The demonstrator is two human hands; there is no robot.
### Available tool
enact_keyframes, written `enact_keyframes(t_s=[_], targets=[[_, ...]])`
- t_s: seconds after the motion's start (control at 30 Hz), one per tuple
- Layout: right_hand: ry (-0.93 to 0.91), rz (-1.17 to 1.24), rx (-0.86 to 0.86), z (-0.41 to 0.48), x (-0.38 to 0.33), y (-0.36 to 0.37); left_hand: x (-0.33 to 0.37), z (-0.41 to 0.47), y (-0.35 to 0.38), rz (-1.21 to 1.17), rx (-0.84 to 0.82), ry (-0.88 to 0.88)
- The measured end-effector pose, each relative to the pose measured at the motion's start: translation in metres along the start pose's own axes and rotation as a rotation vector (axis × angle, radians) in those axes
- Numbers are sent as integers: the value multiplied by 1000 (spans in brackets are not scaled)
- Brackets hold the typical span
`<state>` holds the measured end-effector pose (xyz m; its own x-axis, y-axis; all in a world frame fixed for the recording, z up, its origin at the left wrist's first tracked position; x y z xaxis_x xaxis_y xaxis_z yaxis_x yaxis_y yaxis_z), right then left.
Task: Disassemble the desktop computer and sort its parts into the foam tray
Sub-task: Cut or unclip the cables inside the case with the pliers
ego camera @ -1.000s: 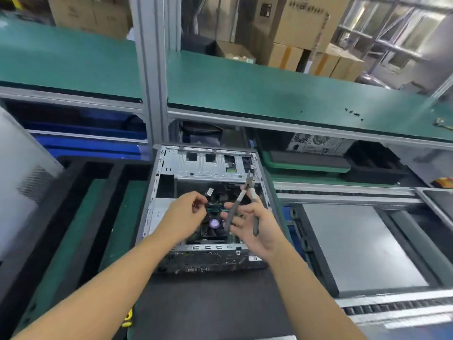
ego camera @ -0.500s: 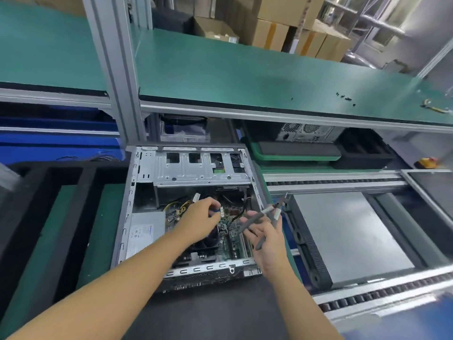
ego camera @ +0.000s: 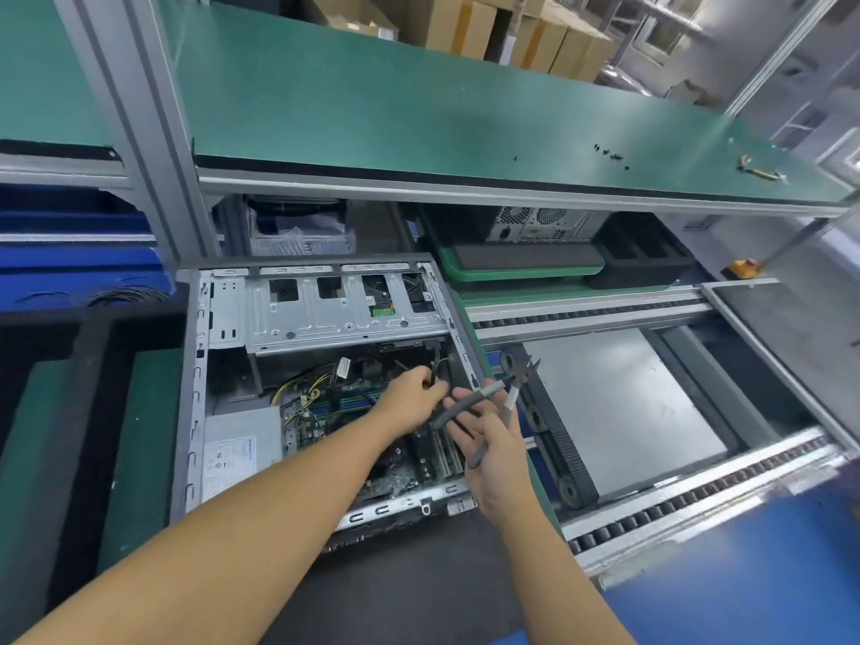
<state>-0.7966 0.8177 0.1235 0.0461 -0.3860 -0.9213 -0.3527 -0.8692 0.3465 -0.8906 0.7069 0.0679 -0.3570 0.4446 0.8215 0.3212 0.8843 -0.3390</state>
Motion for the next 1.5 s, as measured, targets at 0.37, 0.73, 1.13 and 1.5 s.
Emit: enact_keyframes(t_s=[0.37,0.73,1.13,1.5], targets=[[32,-233,-94,1,9,8,-10,24,-9,-146,-102,-107],[320,-874,-280,-5,1,24,11,27,-9,411,297,96],[531,-985,-293,16,34,26,-2,34,-14,235,358,71],[481,-757,-320,29,40,30,-14,31,-27,100,128,22]])
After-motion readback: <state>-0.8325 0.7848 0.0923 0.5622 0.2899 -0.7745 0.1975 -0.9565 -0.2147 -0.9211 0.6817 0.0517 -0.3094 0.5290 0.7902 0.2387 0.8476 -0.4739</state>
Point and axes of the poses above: each hand's wrist, its own z-axis towards the middle knuckle, its own y-axis out of the palm, x = y × z, the point moved 8 cm from there along z, towards the middle knuckle, and after that the axes turned 9 degrees about -y, right-handed, at the moved point
